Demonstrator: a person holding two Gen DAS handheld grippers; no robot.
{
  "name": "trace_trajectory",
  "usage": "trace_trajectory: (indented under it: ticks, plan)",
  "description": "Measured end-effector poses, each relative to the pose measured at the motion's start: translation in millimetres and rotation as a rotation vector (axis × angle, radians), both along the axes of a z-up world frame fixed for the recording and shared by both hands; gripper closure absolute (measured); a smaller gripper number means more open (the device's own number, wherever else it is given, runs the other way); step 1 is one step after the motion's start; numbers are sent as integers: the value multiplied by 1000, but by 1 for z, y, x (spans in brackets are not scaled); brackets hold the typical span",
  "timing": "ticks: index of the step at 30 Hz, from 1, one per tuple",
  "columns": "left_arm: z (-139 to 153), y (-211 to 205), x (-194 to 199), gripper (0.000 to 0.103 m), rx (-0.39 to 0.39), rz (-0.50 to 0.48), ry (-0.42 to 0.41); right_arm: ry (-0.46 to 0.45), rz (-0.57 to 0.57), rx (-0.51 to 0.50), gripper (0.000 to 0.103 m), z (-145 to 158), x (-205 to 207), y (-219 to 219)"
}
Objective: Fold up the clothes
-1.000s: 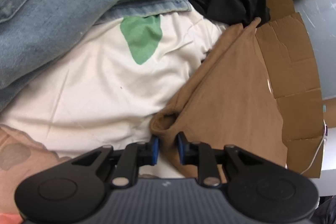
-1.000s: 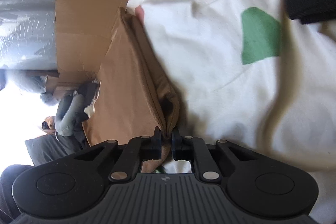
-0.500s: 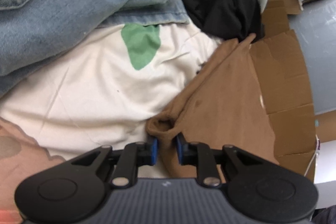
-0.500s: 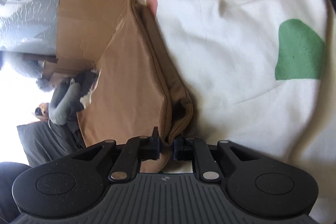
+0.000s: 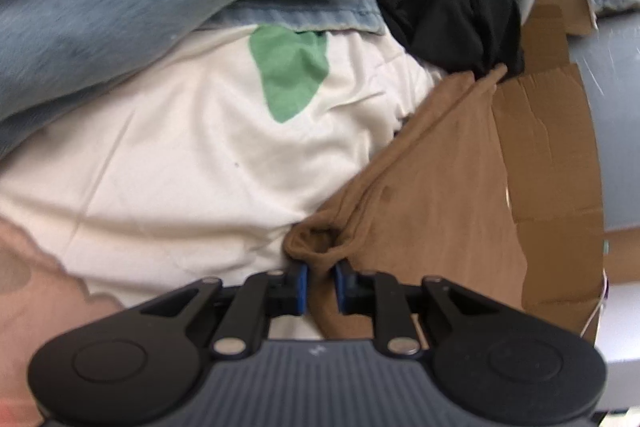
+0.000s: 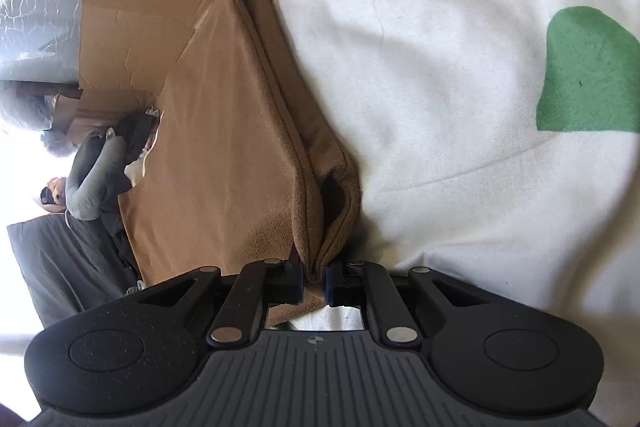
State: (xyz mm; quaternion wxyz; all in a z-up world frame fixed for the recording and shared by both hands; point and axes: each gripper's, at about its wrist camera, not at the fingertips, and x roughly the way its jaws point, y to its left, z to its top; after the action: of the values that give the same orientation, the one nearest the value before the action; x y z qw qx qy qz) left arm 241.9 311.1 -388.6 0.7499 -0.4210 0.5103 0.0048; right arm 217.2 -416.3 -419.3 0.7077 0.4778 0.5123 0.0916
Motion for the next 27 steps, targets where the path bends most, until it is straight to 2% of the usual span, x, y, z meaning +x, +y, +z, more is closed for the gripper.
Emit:
trace_trajectory:
  ticks: [5, 8, 10, 15, 17, 20, 27]
  plan:
    - [-7, 8, -3, 94, -29, -65, -57, -67, 8, -14, 92, -3, -7, 0]
    - [-9, 11, -2, 96, -55, -55, -42, -86, 16, -47, 92, 1, -7, 3]
    - [-4, 8, -1, 96, -31, -81, -46, -95, 26, -68, 93, 6, -7, 5]
    - [-6, 11, -10, 96, -59, -49, -80, -121, 0, -42, 92, 1, -12, 3]
    - [-6, 10, -14, 97, -65, -40, -89, -113, -7, -42, 98, 2, -14, 2]
    - [0, 10, -16, 99, -56, -43, -74, -56, -57, -27, 99, 9, -16, -6]
    - [23, 14, -22, 100, -56, -34, -103, -54, -75, -70, 99, 30, -18, -9]
